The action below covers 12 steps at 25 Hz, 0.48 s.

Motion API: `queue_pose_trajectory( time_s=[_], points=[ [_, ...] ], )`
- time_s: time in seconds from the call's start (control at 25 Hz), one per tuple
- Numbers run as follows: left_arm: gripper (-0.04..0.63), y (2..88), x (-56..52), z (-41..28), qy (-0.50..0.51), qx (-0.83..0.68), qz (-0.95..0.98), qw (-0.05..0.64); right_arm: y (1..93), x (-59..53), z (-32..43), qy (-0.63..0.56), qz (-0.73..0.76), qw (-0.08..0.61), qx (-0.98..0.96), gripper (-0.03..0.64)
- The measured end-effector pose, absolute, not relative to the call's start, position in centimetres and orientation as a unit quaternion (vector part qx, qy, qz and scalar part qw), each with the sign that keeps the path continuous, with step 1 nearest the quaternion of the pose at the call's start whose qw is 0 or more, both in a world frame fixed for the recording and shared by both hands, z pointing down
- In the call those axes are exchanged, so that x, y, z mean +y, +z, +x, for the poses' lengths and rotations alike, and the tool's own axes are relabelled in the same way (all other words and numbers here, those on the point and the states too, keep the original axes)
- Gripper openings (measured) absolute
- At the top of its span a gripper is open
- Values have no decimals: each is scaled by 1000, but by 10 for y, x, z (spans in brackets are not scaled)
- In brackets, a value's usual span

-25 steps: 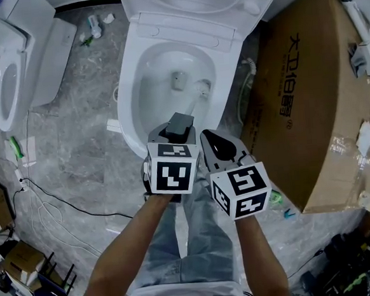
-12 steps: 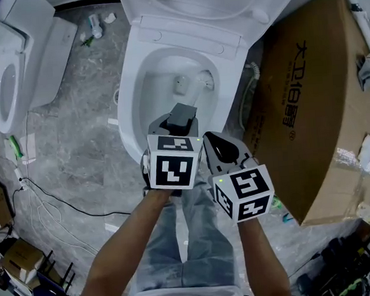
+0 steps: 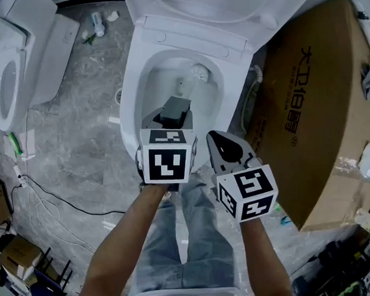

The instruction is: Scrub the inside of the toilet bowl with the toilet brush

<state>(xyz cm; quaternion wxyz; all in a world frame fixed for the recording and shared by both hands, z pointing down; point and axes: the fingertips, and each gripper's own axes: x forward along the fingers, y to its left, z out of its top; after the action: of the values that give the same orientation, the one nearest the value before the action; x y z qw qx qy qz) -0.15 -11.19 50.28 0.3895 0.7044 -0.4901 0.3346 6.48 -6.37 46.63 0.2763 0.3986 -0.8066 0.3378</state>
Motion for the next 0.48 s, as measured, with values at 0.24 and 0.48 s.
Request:
queue_pose_trajectory(
  time_s=[0.24,0.48],
  points=[
    [156,501,-120,-27,329,-511,692,390,469,-62,56,340,392,279,-808,-2],
    [156,498,-120,-54,323,-534,678,388,467,-60,46,337,384,279,-813,-2]
  ],
)
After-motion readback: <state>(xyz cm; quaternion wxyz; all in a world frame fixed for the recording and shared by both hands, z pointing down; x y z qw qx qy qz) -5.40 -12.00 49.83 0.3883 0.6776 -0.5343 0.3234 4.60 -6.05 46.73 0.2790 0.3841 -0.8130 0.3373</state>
